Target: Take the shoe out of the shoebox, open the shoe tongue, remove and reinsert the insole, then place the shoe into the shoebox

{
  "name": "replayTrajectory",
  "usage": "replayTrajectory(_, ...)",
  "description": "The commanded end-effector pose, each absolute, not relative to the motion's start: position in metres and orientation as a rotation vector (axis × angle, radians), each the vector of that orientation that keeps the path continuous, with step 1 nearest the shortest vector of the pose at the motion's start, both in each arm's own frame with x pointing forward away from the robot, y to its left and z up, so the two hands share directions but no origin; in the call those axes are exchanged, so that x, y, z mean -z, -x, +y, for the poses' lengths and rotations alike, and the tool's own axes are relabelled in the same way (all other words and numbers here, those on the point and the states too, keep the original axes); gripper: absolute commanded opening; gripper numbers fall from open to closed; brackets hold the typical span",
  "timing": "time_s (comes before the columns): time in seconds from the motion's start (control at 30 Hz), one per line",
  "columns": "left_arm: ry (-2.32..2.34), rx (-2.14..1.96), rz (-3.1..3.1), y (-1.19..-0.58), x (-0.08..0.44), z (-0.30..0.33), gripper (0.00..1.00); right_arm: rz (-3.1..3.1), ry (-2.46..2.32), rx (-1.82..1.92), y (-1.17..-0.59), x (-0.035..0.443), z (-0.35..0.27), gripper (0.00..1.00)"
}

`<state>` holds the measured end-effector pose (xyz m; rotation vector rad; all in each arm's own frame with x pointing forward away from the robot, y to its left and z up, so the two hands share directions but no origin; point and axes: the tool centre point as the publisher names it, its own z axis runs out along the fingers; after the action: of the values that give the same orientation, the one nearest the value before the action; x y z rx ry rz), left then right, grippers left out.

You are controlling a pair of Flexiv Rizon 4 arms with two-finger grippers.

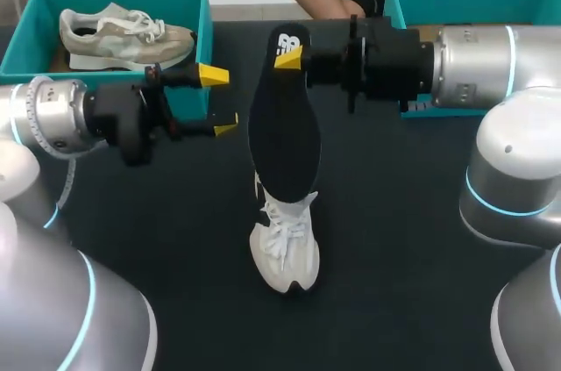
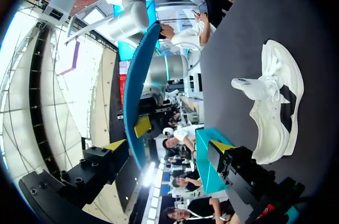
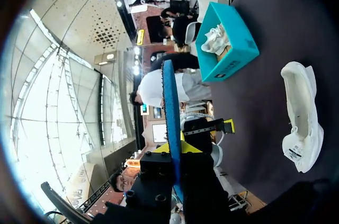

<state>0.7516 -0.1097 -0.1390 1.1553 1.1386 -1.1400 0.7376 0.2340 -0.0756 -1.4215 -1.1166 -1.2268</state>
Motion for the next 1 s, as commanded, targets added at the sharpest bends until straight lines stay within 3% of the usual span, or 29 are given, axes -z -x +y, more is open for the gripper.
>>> replayTrajectory(0.03, -1.164, 1.152, 1.121, -0.748, 0.137, -0.119, 1.00, -1.106, 1.449, 1.204, -0.746, 0.080, 0.242, 0.00)
replayTrajectory(0.37, -1.189, 1.160, 1.108, -0.738, 0.134, -0.120, 1.00, -1.067, 1.523, 1.183, -0.790, 0.109, 0.252, 0.00)
replayTrajectory(0.87, -1.195, 1.187, 1.090, -0.742, 0.140, -0.137, 0.98, -1.052, 1.498, 1.100, -0.803, 0.132, 0.285, 0.00)
replayTrajectory(0.9, -1.193, 1.190, 1.092, -0.742, 0.141, -0.137, 0.94, -1.052, 1.498, 1.099, -0.803, 0.132, 0.286, 0.00)
replayTrajectory(0.93, -1.192, 1.188, 1.095, -0.744, 0.142, -0.137, 0.48, -1.050, 1.496, 1.098, -0.803, 0.133, 0.287, 0.00)
replayTrajectory(1.0, -1.196, 1.163, 1.106, -0.746, 0.145, -0.137, 0.24, -1.050, 1.490, 1.092, -0.802, 0.134, 0.289, 0.00)
